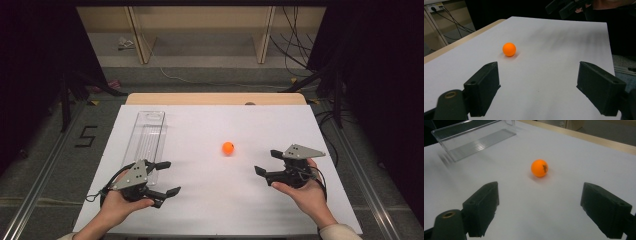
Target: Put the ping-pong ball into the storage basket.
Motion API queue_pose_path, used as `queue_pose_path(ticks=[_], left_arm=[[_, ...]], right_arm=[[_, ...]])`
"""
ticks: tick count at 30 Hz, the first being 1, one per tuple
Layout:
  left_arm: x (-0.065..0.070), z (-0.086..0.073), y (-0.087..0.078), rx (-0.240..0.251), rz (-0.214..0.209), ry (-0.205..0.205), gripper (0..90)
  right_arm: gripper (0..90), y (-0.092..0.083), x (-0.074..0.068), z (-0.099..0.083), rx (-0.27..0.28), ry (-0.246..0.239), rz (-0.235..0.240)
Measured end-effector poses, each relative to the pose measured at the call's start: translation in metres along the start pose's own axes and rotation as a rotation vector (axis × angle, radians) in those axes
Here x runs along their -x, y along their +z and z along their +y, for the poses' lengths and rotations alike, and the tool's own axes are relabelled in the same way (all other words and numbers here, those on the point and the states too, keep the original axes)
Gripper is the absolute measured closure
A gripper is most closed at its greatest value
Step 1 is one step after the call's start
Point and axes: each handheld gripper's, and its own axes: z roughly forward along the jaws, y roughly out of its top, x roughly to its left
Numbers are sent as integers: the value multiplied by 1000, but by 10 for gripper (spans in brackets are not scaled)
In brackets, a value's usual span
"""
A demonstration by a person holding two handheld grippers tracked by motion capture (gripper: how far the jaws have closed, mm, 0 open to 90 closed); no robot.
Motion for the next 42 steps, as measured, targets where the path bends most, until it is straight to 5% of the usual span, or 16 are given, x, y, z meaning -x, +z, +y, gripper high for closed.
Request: queue_pose_path(ticks=[42], left_arm=[[1,0,0,-2,-8,2,175]], right_arm=[[161,51,2,21,-42,-32,30]])
